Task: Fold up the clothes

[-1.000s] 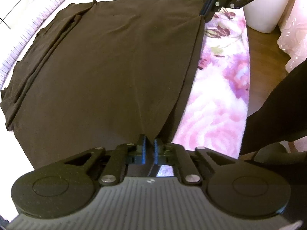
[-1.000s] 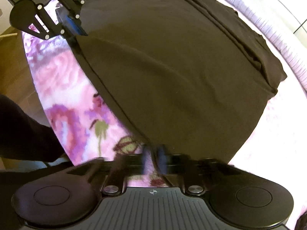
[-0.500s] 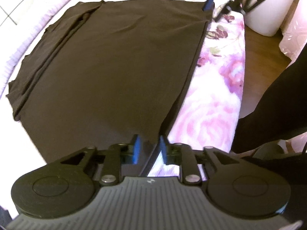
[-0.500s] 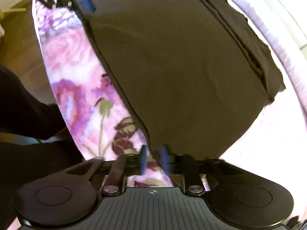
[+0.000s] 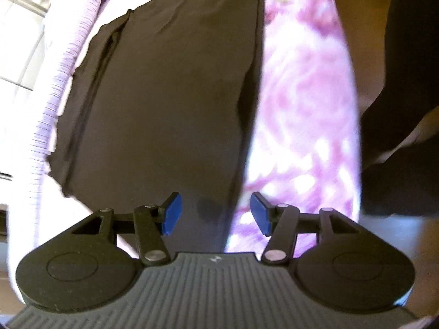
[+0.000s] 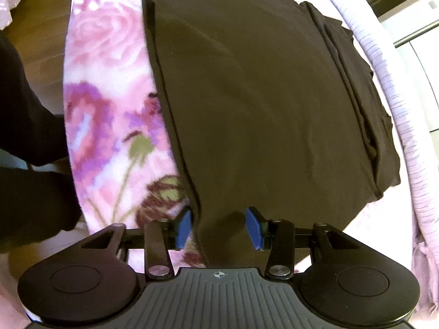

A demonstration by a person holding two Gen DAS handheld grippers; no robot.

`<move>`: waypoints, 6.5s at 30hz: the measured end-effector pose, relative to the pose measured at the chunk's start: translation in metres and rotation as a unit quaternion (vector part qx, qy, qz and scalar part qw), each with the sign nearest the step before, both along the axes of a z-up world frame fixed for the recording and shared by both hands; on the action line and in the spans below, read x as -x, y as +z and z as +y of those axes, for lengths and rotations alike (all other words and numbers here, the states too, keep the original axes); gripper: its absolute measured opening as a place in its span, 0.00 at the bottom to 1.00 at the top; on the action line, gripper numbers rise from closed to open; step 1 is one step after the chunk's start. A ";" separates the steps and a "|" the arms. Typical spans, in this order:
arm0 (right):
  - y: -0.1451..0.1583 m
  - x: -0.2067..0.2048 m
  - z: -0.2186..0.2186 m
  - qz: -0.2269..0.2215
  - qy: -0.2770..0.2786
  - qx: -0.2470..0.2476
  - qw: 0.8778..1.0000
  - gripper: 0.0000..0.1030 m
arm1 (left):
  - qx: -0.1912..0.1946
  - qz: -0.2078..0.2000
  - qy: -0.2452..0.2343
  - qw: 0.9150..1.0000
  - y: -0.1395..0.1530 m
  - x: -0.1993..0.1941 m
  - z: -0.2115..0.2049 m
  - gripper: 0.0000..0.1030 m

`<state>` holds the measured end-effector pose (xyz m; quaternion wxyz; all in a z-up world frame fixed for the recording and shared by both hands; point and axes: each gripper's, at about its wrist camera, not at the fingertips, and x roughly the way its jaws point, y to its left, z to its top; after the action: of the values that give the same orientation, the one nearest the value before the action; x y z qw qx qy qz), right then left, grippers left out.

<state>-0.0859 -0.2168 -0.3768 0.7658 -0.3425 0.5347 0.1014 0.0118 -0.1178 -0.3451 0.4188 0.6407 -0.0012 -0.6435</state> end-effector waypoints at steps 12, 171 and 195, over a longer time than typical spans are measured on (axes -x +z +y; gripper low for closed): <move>-0.012 0.014 0.005 -0.037 0.009 0.083 0.996 0.43 | 0.034 -0.053 0.046 0.997 -0.018 -0.035 -0.006 0.38; 0.043 -0.120 -0.190 -0.046 -0.519 -0.373 0.768 0.23 | -0.136 0.348 0.448 0.812 0.014 -0.212 -0.202 0.18; 0.099 -0.126 -0.114 -0.067 -0.493 -0.317 0.808 0.36 | -0.109 0.300 0.450 0.834 0.084 -0.218 -0.175 0.33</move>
<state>0.0404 -0.3306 -0.2776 0.8131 0.2226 0.5168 -0.1492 0.2300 -0.2931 -0.2615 0.5696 0.3874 0.4832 -0.5404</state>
